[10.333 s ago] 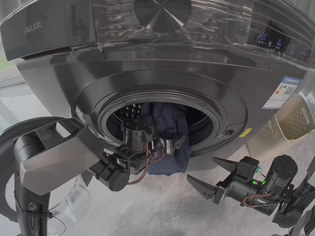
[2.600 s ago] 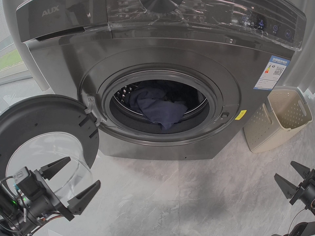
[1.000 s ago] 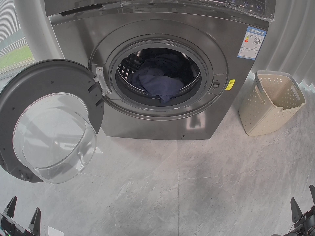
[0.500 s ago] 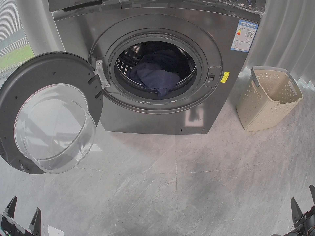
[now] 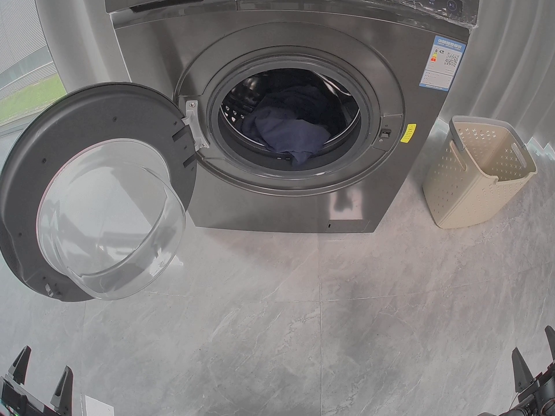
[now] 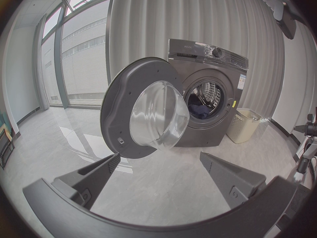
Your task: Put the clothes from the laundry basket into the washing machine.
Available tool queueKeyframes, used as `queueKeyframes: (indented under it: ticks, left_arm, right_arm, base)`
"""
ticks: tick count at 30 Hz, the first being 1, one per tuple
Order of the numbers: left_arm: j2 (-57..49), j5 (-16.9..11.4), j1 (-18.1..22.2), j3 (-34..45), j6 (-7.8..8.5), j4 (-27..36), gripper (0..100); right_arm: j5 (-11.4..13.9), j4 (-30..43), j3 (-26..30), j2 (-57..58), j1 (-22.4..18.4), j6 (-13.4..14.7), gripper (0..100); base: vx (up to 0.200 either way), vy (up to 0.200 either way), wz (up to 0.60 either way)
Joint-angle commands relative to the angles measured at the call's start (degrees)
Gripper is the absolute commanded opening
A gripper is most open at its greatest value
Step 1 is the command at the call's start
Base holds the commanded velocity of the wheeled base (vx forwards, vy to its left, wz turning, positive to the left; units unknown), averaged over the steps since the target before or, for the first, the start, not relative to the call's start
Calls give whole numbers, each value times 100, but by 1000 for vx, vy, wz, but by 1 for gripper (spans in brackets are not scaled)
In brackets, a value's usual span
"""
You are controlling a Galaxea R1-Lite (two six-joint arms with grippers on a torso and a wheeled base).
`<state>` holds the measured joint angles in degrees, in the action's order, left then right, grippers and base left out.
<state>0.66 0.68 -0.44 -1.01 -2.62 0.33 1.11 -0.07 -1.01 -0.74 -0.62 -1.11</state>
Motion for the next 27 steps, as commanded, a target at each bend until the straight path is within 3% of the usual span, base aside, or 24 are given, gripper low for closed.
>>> queueKeyframes:
  ticks: [1,3,27]
  left_arm:
    - [-66,2,0,101,-10,2,100]
    - [-66,2,0,101,-2,2,100]
    - [-66,-7,0,101,-2,2,100]
  right_arm:
    - [3,-1,101,57,1,-3,100]
    - [3,-1,101,66,1,-3,100]
    - [3,-1,101,66,1,-3,100]
  base:
    - [0,0,0]
    - [0,0,0]
    - [0,200,0]
